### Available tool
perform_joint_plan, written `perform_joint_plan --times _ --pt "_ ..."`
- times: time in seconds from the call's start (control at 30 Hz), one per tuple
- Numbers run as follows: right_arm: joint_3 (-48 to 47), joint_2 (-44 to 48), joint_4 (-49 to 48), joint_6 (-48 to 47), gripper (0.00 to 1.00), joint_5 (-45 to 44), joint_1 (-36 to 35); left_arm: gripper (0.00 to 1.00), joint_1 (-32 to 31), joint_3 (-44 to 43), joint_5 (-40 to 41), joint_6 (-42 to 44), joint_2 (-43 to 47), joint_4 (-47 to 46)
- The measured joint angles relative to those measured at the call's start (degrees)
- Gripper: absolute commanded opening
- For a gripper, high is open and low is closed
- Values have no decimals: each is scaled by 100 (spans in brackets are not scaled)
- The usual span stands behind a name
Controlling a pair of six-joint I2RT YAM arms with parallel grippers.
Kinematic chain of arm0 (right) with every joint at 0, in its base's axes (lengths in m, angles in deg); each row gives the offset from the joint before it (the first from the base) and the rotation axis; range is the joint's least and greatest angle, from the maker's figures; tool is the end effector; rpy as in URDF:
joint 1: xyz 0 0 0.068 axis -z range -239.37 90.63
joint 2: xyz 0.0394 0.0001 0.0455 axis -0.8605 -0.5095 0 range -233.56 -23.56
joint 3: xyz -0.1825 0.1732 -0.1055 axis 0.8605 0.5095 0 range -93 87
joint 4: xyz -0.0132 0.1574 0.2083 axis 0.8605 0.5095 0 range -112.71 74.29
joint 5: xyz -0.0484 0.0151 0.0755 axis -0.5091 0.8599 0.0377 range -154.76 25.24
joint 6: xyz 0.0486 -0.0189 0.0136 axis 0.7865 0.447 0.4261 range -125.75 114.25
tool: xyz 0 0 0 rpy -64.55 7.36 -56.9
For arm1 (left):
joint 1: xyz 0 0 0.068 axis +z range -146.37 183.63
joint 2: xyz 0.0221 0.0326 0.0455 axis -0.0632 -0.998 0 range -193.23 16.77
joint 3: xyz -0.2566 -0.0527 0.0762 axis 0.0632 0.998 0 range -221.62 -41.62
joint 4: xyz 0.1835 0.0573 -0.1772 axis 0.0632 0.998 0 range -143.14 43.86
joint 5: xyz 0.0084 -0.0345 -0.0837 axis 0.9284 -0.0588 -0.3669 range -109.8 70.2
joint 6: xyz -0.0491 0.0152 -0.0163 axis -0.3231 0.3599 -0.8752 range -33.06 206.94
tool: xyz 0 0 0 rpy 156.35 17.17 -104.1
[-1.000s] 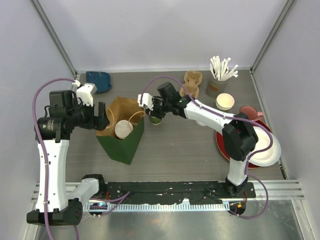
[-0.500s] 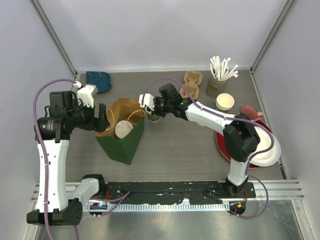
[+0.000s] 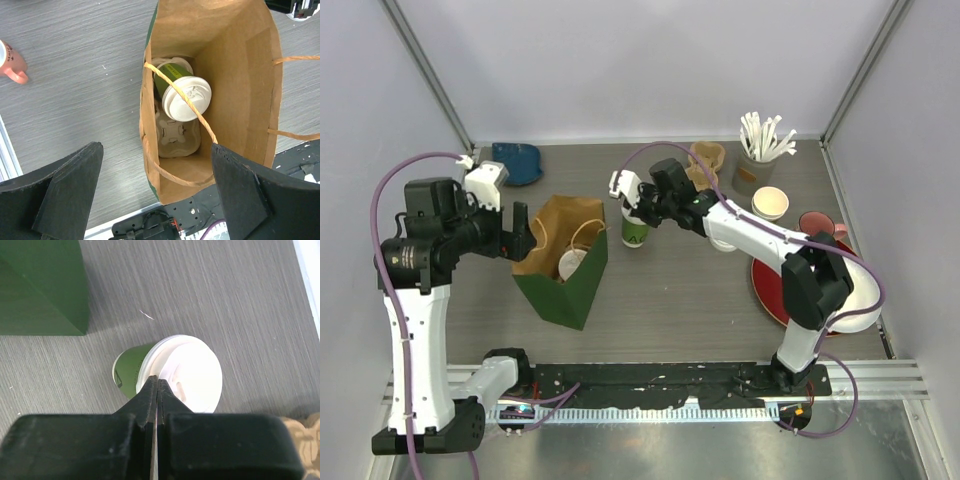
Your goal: Pack the takeout coffee
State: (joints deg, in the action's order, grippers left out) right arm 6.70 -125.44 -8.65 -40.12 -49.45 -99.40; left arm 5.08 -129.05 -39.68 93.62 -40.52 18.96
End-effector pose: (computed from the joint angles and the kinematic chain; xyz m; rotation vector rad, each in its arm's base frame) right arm 0.3096 0.2724 0.2744 -1.4402 1.6483 0.3484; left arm 0.1393 -0.0086 0.4387 0.2797 2.2538 -0.3241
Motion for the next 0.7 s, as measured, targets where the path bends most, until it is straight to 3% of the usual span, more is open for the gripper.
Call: perform_joint_plan --times 0.2,0.43,0.7 --pt "0 299 114 201 1 -210 42 94 0 -70 -11 9 4 116" --pt "-101 568 387 332 1 -544 42 86 0 -160 -7 293 4 393" --pt "-1209 1040 938 437 1 -1102 42 91 0 -1058 -98 693 20 535"
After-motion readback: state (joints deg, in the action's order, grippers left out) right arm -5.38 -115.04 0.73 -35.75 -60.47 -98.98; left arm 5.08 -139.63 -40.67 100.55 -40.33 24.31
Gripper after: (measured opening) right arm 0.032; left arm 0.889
